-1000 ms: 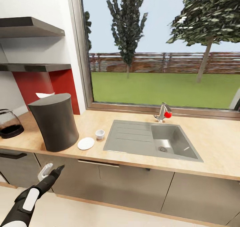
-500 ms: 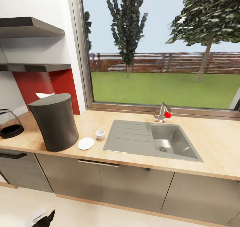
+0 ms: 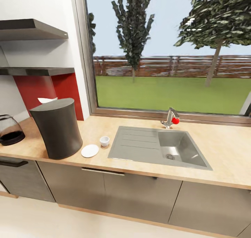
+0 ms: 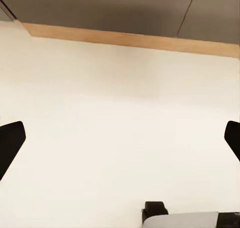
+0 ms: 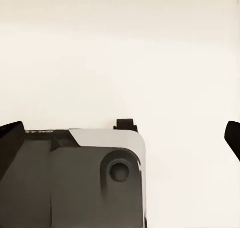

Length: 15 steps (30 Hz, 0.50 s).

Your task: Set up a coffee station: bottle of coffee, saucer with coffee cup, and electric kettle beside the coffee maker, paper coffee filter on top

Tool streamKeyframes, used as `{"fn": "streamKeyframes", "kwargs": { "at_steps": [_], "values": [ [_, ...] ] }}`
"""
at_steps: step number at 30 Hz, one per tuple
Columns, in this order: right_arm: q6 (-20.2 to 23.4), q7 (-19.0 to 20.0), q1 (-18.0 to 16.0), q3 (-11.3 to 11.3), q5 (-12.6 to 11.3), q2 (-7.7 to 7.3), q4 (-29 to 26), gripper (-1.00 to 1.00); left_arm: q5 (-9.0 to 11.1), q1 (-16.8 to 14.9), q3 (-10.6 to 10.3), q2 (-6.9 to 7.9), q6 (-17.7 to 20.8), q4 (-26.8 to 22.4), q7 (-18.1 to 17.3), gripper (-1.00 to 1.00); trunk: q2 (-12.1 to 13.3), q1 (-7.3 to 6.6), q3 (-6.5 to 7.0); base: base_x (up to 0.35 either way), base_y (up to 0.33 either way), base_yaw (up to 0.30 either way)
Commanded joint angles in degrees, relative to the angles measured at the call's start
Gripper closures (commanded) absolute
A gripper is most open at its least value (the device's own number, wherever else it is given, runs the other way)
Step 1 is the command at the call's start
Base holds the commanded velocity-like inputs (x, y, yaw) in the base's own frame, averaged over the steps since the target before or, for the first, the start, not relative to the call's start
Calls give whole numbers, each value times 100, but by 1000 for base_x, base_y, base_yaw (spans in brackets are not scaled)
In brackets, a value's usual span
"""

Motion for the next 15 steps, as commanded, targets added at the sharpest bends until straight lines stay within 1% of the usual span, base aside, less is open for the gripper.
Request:
{"fn": "streamKeyframes", "kwargs": {
  "at_steps": [1,4,6,10,15],
  "values": [
    [-22,14,-6,41,-71,-2,9,-100,-71,-7,51,6,-24,10,-35,-100,-12,4,-10,0,0,0],
    [-21,5,-6,45,-83,-5,13,-100,-98,-7,53,18,-22,19,-33,-100,-12,4,-4,0,13,0],
    [-21,2,-6,45,-87,-11,15,-100,-105,-7,58,26,-11,29,-28,-100,-12,4,-3,0,181,0],
    [-21,0,-6,46,-89,-16,15,-100,-97,-7,72,23,-4,43,-25,-100,-12,4,-2,-5,258,0],
    [-21,-2,-6,47,-82,-20,23,-100,-115,-7,48,-21,-15,54,-10,-100,-12,4,-2,-63,296,3]
  ]
}}
